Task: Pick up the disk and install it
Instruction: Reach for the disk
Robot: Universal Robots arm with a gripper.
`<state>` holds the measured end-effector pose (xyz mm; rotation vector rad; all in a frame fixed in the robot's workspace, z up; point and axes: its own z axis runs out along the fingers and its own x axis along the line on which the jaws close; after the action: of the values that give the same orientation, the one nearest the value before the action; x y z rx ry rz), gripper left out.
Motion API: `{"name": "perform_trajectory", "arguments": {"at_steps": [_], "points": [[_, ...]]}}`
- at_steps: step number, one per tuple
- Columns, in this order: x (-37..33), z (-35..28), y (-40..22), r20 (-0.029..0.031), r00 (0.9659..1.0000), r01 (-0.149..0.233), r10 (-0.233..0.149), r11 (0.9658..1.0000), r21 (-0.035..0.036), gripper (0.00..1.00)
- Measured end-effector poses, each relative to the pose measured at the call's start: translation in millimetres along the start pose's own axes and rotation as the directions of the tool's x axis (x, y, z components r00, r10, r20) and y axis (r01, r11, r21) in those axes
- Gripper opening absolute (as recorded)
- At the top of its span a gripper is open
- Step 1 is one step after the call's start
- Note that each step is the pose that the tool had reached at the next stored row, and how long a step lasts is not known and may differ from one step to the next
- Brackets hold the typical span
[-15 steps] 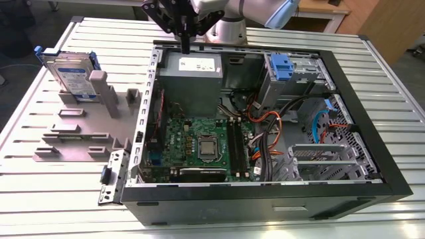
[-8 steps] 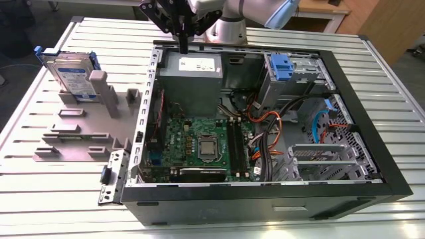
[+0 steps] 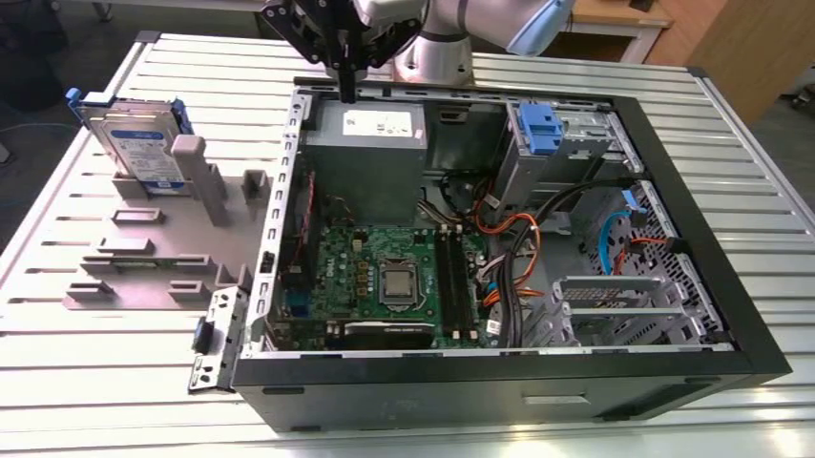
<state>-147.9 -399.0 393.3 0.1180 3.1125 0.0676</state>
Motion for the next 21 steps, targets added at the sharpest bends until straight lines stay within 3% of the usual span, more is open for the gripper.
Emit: {"name": "perform_trajectory", "arguments": {"at_steps": [21], "points": [[6.7,-0.1,-0.5,0.0000,1.0000,0.000,0.000,1.0000,0.0000,0.11]]}}
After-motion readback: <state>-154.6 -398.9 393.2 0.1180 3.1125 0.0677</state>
